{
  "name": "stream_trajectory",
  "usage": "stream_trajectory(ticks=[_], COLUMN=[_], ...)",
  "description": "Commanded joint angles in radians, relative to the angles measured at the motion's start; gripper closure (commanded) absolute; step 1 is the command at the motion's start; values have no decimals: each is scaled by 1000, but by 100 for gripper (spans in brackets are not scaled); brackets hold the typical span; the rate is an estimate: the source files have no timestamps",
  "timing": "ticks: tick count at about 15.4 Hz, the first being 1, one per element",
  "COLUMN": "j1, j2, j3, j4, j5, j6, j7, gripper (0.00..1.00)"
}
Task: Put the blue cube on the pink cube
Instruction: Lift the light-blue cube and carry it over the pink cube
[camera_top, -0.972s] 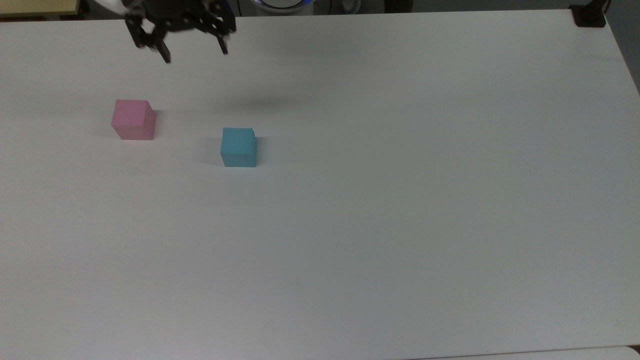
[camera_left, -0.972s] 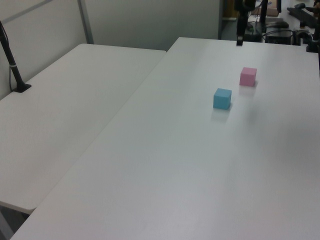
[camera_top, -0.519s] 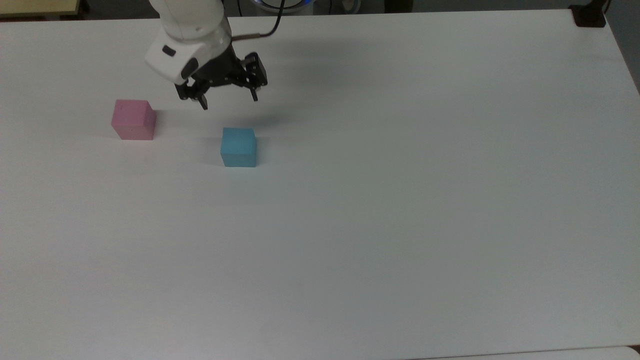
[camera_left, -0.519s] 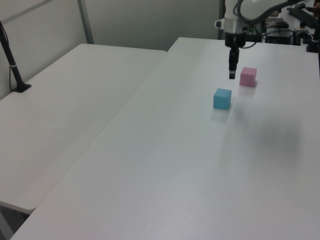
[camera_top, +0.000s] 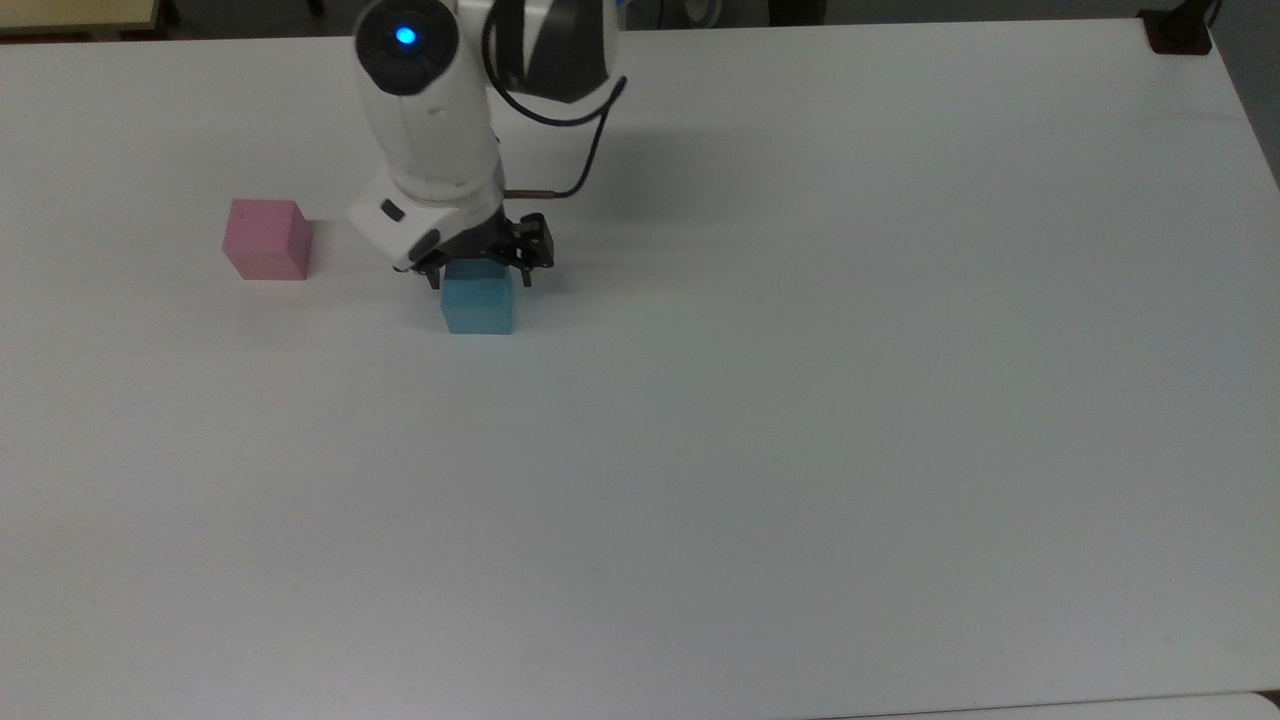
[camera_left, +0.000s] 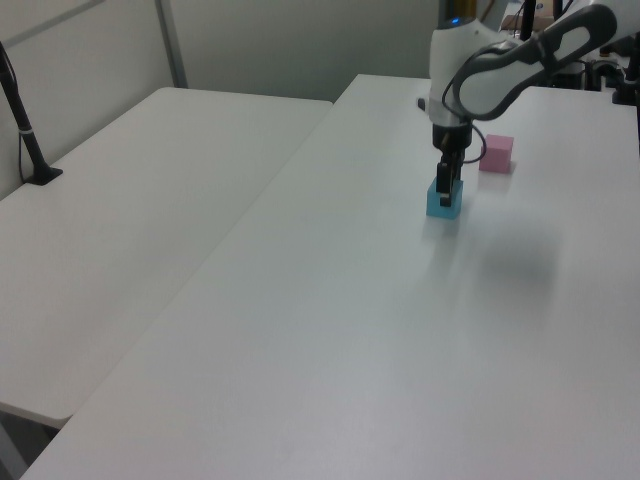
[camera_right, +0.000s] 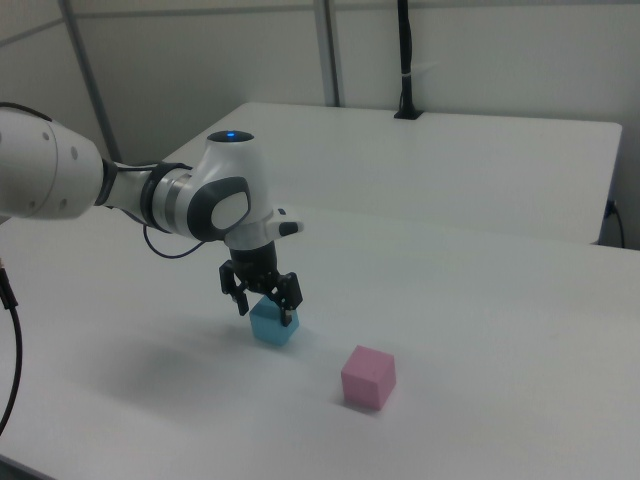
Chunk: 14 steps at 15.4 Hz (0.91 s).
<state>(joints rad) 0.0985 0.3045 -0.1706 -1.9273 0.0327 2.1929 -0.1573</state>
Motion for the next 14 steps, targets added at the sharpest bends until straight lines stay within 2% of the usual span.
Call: stream_trajectory(ticks=[1, 2, 3, 6, 8, 11, 14], j1=[18, 12, 0, -48, -139, -210, -215], j2=[-4, -13, -36, -119, -178, -183, -176], j3=[-6, -4, -6, -16, -20, -38, -99], j4=[-9, -7, -7, 22, 42, 44, 39], j5=[-34, -34, -33, -34, -34, -39, -73], j6=[28, 24, 18, -111, -214, -206, -151], j7=[50, 50, 42, 6, -146, -264, -304], gripper=[44, 50, 53, 55, 55, 55, 55])
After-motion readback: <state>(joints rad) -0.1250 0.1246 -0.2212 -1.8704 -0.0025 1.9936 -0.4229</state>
